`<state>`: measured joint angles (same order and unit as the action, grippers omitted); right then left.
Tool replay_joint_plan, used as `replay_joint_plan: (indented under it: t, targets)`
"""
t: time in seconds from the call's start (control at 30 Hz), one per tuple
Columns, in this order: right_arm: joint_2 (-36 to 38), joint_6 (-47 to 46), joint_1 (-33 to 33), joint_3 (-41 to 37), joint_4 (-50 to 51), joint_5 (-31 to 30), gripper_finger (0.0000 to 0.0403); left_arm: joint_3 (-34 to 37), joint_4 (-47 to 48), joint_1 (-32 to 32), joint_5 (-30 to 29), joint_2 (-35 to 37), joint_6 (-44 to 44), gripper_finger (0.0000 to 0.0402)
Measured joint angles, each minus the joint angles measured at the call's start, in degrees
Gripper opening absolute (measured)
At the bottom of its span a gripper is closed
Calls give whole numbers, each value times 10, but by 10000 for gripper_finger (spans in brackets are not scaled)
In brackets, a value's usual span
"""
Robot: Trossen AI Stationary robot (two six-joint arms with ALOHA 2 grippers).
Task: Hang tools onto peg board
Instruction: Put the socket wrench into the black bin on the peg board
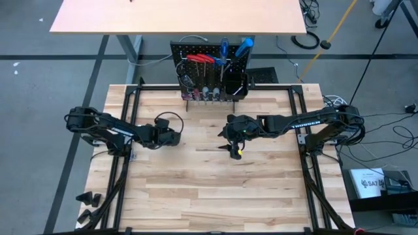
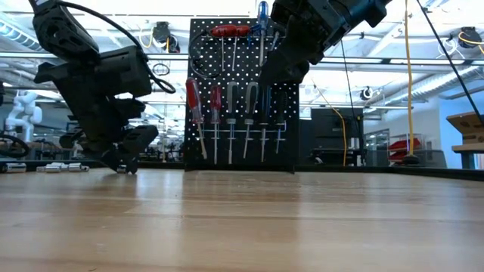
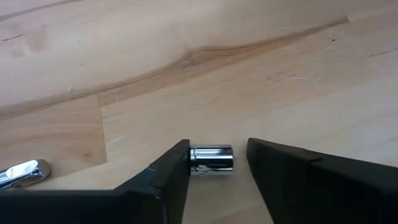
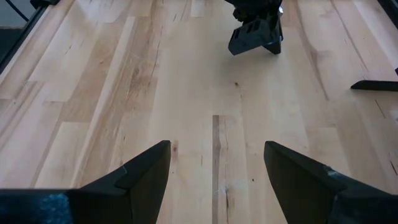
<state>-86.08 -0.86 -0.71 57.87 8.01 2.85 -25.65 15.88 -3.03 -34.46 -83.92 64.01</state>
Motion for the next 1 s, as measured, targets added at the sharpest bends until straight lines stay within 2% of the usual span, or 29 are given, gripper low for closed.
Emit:
replay_joint_plan:
  t: [0.3,0.43,0.57,0.77,0.87,1.0]
  targets:
    - [0,0,0,0,0,0,251,0,-4,0,7,0,-26,92]
    - [0,0,0,0,0,0,251,1,-8,0,7,2,-36,89]
    - [0,6,0,0,0,0,251,4,-37,1,17,18,-93,100]
    - [0,48,8,0,-7,2,251,3,-178,9,113,74,-237,97]
    - [0,64,20,0,-34,4,251,3,-290,9,224,106,-339,94]
    - [0,96,45,0,-73,5,251,2,-431,9,412,142,-446,93]
